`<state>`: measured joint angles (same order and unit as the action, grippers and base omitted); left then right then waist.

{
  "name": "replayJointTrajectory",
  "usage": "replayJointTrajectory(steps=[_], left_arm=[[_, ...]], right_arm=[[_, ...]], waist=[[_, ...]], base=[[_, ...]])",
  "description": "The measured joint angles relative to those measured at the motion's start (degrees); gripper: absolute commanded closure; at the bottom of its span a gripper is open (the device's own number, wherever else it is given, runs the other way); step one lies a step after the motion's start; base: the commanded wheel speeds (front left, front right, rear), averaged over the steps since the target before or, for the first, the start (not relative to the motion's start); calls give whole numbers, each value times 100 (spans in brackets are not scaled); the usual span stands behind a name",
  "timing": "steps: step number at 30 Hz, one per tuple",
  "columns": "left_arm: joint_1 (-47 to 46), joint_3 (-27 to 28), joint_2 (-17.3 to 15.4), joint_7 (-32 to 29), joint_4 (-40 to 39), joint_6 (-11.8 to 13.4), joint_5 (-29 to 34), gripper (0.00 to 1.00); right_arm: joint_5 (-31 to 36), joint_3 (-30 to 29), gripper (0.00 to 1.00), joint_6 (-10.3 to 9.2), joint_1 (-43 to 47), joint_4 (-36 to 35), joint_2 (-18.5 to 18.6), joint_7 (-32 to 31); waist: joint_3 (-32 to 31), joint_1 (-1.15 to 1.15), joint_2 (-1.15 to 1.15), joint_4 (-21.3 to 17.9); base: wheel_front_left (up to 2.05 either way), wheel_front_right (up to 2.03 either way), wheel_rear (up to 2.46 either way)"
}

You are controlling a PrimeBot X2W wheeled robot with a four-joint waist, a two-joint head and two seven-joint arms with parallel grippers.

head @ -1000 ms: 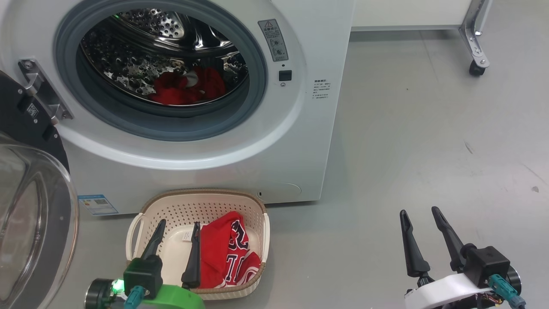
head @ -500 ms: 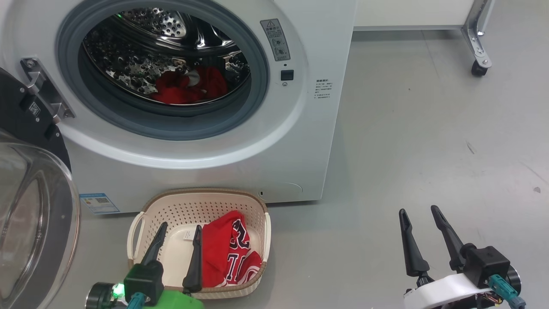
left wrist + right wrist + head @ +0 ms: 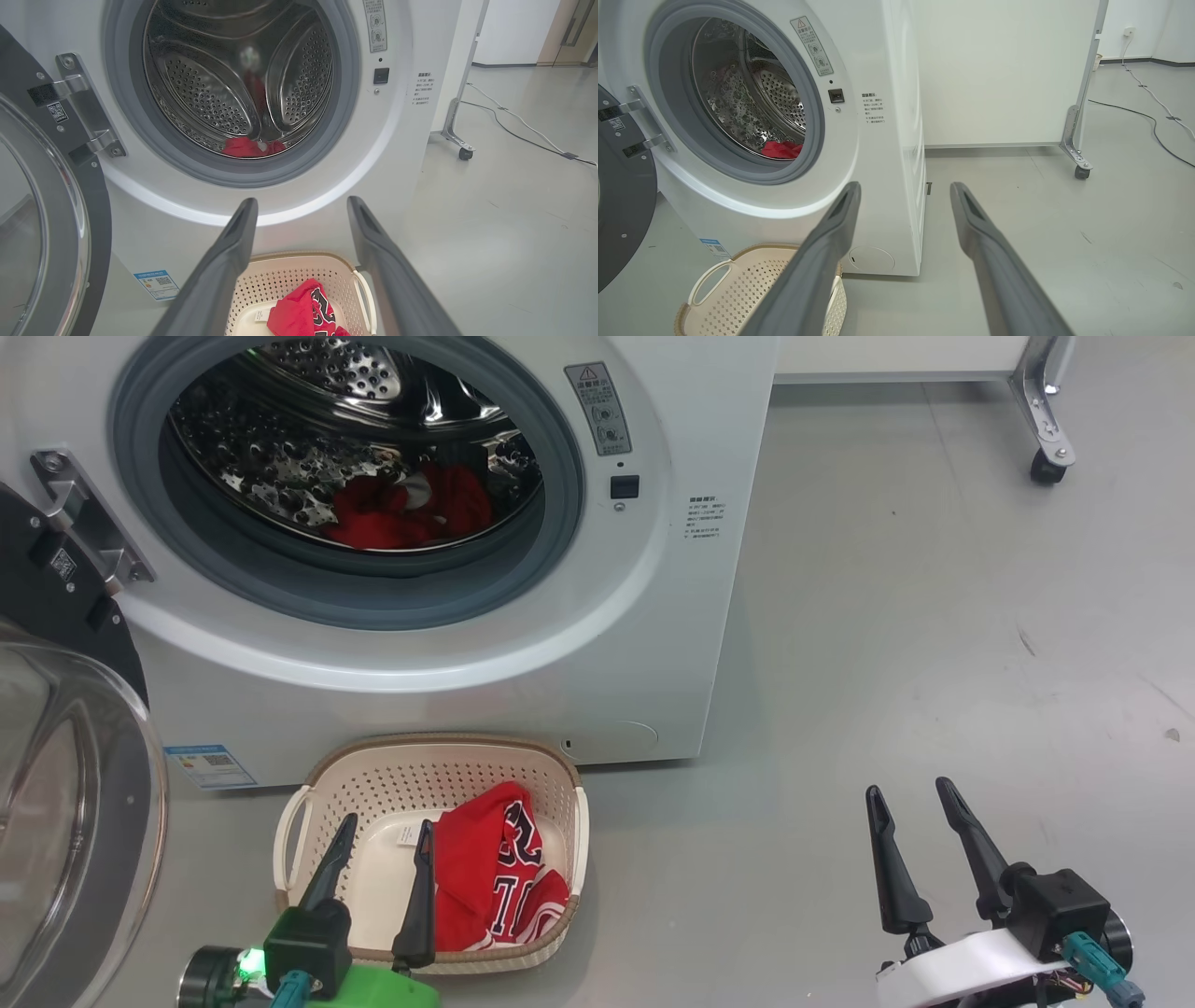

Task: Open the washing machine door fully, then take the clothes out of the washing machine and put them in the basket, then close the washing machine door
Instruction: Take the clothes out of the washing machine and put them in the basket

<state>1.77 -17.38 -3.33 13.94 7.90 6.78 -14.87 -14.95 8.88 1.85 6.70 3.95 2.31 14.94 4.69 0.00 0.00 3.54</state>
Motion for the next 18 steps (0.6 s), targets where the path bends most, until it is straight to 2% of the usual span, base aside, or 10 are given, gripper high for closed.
replayJointTrajectory(steps=[9,18], left_arm=[[-99,73,25,-85,-25,4,3,0],[-692,266,58,-189,97,4,-21,0]], right_arm=[[85,46,0,10,-13,-154,0,0],[99,71,0,122,-236,-304,19,0]], waist=[[338,0,0,-41],[919,0,0,-136]], base=[[0,0,0],[0,0,0]])
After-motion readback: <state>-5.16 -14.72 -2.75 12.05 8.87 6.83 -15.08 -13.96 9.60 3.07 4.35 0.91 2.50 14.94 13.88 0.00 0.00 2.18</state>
